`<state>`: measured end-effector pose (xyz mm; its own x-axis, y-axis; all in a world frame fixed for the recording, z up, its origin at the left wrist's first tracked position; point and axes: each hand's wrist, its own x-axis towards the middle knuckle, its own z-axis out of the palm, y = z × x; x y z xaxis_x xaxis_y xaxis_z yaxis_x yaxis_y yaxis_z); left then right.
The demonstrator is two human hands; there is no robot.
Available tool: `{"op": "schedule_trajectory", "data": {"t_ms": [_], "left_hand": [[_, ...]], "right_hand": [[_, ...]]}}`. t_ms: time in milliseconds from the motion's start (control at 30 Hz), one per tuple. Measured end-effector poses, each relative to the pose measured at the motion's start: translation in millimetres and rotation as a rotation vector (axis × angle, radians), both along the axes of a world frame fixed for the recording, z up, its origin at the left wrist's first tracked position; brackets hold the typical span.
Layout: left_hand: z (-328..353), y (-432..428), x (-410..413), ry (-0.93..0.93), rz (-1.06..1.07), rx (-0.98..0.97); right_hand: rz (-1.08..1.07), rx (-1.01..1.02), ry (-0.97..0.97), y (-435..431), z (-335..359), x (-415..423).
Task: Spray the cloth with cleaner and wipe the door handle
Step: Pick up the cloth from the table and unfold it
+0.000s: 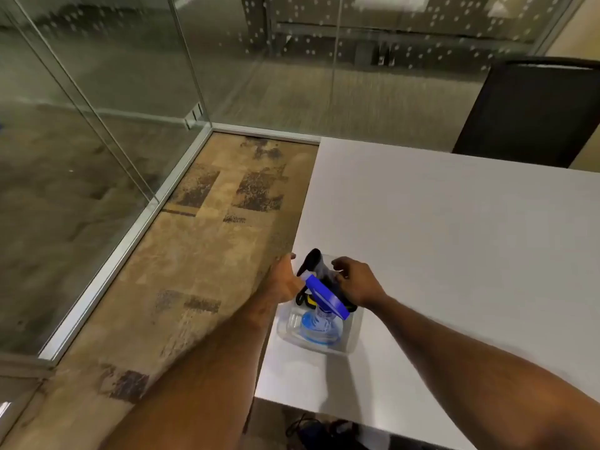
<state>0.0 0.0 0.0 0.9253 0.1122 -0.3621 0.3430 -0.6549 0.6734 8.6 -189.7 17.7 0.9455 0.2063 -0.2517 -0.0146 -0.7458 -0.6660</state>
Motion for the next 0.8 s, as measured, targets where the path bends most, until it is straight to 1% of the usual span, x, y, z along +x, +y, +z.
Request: {"op": "schedule_trajectory", "data": {"t_ms": [100, 167, 233, 367, 467, 567, 667, 733, 800], "left_hand": [[-5.9, -9.5, 6.6, 0.044, 0.052, -0.076], [-9.3, -13.5, 10.6, 0.056, 0.061, -0.08], [-12.6, -15.8, 14.2, 0.028, 0.051, -0.028], [-10.4, -18.7, 15.7, 0.001, -0.008, 0.1], [-5.6, -20.2, 14.3, -0.028, -0.015, 0.149], [-5.0, -21.5, 14.3, -0.056, -0.005, 0.133], [-1.9, -23.3, 16.2, -0.094, -0.006, 0.078], [0.3, -21.8, 17.9, -0.11, -0.018, 0.028], [2.2, -20.6, 16.6, -0.123, -0.056, -0.033]], "right_hand": [[-0.004, 0.045, 0.073, 8.6, -2.1, 4.1], [0.02, 0.095, 0.122, 14.6, -4.0, 4.6], [0.026, 0.169, 0.15, 14.9, -7.2, 5.1], [0.018, 0.2, 0.131, 11.7, -15.2, 5.0], [0.028, 0.205, 0.106, 8.0, -18.4, 4.9], [0.015, 0.222, 0.08, 5.4, -21.6, 6.1], [-0.033, 0.183, 0.067, 0.7, -22.0, 6.6], [-0.049, 0.082, 0.015, -1.7, -21.4, 8.9], [-0.017, -0.02, -0.005, -3.4, -17.8, 9.0]]}}
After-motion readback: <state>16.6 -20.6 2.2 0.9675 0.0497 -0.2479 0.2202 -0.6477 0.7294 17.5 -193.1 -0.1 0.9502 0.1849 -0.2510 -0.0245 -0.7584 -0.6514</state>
